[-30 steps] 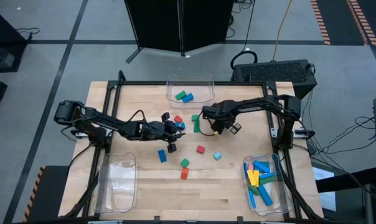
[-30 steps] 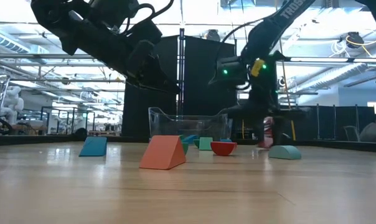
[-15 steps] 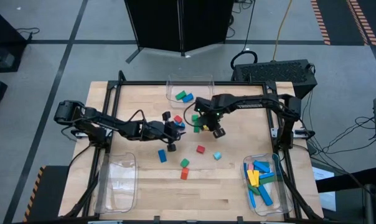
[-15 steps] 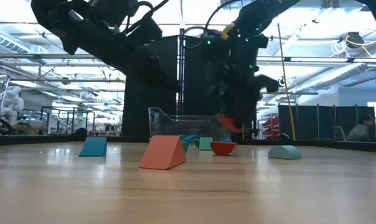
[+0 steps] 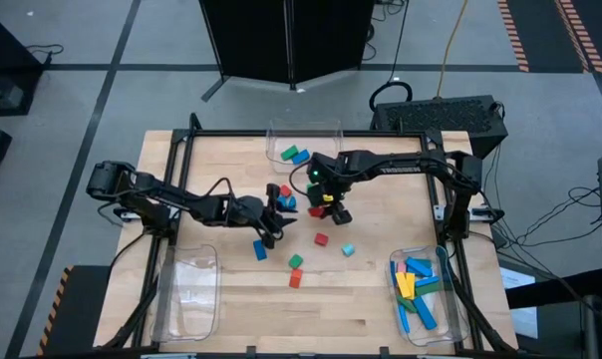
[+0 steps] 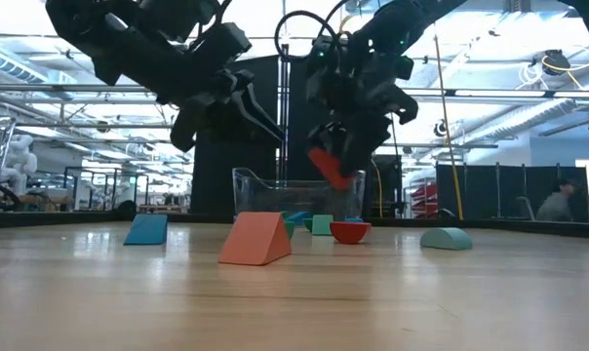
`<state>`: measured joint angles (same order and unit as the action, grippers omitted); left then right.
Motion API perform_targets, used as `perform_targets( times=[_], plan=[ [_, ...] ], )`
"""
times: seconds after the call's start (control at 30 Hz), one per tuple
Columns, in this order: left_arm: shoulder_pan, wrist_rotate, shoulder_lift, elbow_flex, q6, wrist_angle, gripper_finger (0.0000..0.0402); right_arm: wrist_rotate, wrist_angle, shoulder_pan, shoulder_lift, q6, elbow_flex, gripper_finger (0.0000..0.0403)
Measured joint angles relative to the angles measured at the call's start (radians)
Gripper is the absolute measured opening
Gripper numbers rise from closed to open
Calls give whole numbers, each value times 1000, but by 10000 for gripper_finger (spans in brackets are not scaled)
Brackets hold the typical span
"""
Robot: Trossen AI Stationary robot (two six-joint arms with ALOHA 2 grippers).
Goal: Sort blocks by size
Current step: Put the red triangle block into the top transparent bin
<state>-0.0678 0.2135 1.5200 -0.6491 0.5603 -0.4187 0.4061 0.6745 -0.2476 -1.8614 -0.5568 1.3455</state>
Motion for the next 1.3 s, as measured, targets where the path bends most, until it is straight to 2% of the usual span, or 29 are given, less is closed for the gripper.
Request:
perform_targets(
  times=[0.23, 0.53, 0.7, 1.0, 1.3],
  plan=[
    [-2, 0, 0, -1, 35, -31, 117, 43, -42, 5, 0, 66, 0, 129],
    [-2, -12, 0, -19, 79, -47, 202, 42, -78, 27, 0, 72, 0, 130],
    [-2, -77, 32, -34, 85, -49, 216, 42, -89, 28, 0, 68, 0, 130],
    [3, -45, 136, -110, 105, -52, 204, 42, -98, 28, 0, 68, 0, 130],
    [18, -37, 142, -117, 103, -33, 124, 42, -95, 28, 0, 67, 0, 130]
  ],
)
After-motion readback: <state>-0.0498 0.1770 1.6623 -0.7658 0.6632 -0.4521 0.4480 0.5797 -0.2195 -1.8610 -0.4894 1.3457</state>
